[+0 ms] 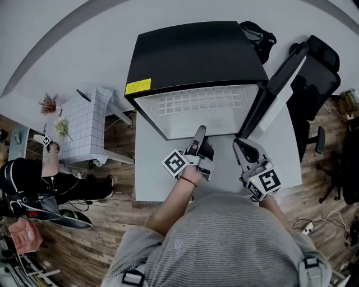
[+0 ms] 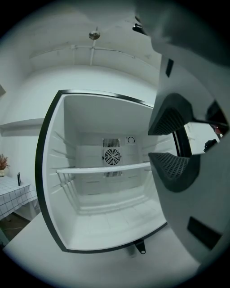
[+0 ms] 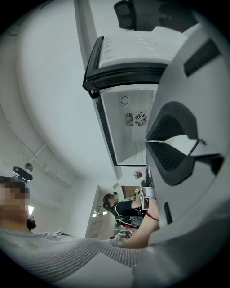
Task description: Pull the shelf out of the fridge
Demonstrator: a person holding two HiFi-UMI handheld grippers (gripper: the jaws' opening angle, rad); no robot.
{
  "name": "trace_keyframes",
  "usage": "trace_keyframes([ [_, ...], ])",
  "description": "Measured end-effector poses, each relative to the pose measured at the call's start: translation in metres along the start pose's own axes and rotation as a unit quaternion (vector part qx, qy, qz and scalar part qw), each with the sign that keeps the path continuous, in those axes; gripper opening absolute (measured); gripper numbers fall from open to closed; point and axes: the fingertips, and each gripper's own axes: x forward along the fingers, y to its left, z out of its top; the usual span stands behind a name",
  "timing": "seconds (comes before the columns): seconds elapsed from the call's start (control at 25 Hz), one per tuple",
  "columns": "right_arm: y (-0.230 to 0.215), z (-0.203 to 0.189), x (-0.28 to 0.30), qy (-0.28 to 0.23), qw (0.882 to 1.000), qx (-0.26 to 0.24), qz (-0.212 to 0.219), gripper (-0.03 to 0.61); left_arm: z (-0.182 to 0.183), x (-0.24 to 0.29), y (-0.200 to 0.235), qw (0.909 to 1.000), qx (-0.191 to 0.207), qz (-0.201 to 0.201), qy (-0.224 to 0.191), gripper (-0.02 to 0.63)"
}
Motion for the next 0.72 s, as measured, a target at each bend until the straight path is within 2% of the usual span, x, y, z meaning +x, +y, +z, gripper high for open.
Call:
trace_keyframes([
  [0.2, -0.012, 0.0, 0.014, -0.004, 1.0, -0.025, -0.002, 0.014, 0.011, 0.008, 0.012, 0.9999, -0.002, 0.013, -0.012, 0.109],
  [0.36, -0.021, -0.001, 0.021, -0.006, 0.999, -0.031, -0.011, 0.014, 0.025, 0.01, 0.033, 0.9987, 0.026, 0.042, -0.014, 0.109],
  [0.72, -0.024, -0.003, 0.021, -0.007, 0.999, -0.024, -0.022, 0.014, 0.047, 0.03, 0.062, 0.9966, 0.014, 0.072, -0.039, 0.115],
])
